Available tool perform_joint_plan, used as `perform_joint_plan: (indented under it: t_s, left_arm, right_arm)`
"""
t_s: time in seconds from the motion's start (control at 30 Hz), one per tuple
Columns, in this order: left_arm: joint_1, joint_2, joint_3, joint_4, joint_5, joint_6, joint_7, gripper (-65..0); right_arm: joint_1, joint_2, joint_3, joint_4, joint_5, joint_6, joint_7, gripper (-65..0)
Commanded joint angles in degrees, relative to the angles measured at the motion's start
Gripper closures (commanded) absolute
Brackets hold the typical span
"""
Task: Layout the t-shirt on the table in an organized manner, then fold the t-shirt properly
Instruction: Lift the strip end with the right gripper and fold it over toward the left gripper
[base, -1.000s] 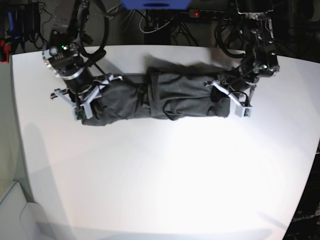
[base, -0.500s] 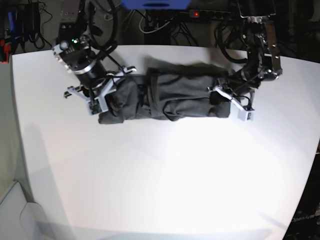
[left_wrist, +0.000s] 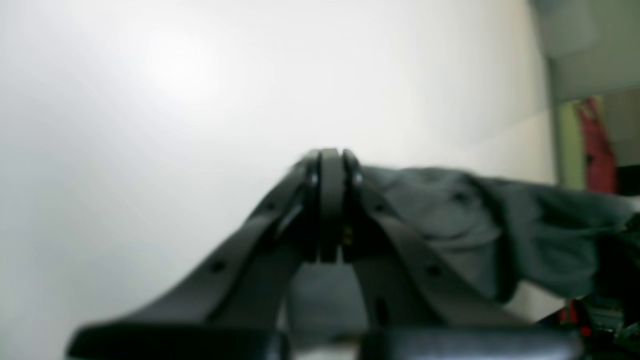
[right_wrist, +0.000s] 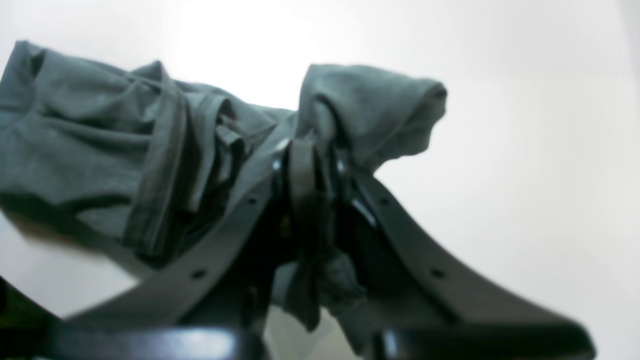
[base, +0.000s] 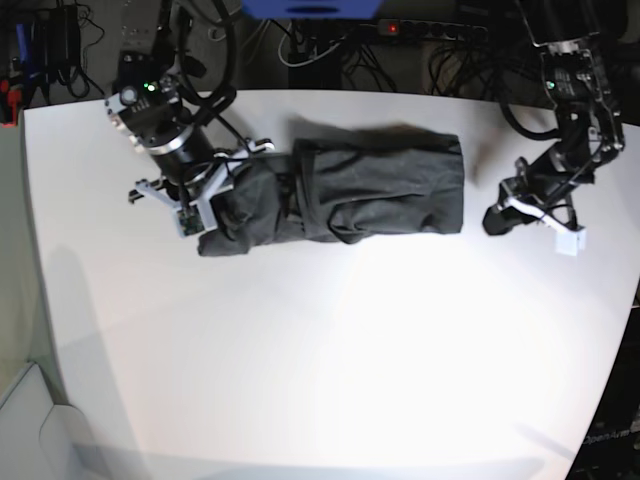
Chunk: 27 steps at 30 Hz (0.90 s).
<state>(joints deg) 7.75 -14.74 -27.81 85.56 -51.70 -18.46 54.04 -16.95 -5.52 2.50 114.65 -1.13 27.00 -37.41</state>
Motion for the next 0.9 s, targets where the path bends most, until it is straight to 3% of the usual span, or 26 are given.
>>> perform_joint_plan:
  t_s: [0.0, 0.07, 0.13, 0.37, 0.57, 0.87]
  left_arm:
    - [0.6, -0.9, -0.8, -0.1, -0.4, 1.1, 0.2, -0.2]
    - [1.3, -1.3, -1.2, -1.2, 2.8, 5.4, 0.2, -0.2]
    - [0.7, -0.6, -0.7, -1.7, 7.5, 7.4, 0.2, -0.2]
    - [-3.3, 5.4, 1.0, -2.3, 17.8, 8.1, 0.6, -0.2]
    - [-5.2, 9.7, 1.0, -2.3, 27.9, 7.7, 0.8, -0.2]
    - [-5.7, 10.1, 1.0, -5.3, 29.4, 7.9, 0.2, -0.2]
  right_arm:
    - [0.5, -0.1, -0.1, 1.0, 0.8, -0.1, 1.7, 0.0]
    - [1.3, -0.1, -0.1, 1.0, 0.8, -0.1, 1.8, 0.0]
    - [1.6, -0.1, -0.6, 1.0, 0.8, -0.1, 1.8, 0.0]
    - [-0.1, 0.0, -5.7, 1.4, 0.8, -0.1, 5.0, 0.0]
    - [-4.4, 0.3, -13.6, 1.6, 0.8, -0.1, 14.9, 0.0]
    - [-2.5, 1.2, -25.6, 1.2, 0.7, -0.1, 16.1, 0.0]
